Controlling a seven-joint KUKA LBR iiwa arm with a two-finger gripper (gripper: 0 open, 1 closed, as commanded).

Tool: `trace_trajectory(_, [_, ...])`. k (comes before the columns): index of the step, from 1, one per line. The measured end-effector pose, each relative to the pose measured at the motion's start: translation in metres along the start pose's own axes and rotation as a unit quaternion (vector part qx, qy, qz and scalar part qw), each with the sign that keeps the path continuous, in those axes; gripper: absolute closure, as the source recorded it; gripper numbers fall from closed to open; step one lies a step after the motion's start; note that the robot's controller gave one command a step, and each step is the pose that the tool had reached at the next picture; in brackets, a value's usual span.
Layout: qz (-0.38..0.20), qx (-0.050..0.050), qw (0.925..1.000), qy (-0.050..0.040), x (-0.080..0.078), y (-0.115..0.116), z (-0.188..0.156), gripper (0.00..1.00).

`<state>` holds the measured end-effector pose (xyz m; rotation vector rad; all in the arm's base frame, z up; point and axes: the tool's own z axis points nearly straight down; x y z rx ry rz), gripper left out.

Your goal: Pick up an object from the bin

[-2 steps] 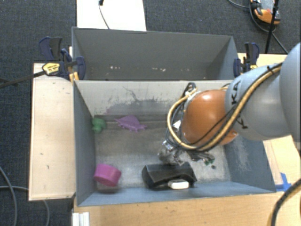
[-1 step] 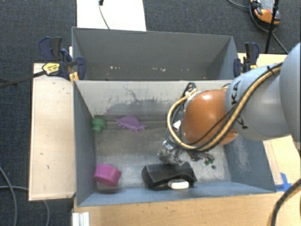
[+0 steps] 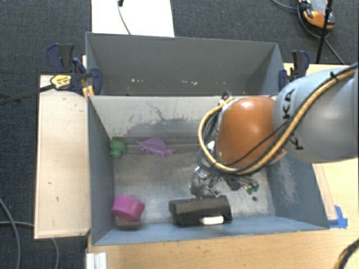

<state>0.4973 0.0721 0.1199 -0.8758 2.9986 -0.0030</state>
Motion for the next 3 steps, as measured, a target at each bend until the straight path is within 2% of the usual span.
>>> trace_trajectory(1, [-0.058,-0.003,0.9983,0.004,-0.008,0.042,0.008,0.0])
trace_trajectory(2, [-0.058,-0.004,0.9983,0.0073,-0.006,0.042,0.011,0.0])
trace_trajectory(3, [-0.111,-0.004,0.9937,0.0059,-0.009,0.028,0.044,1.0])
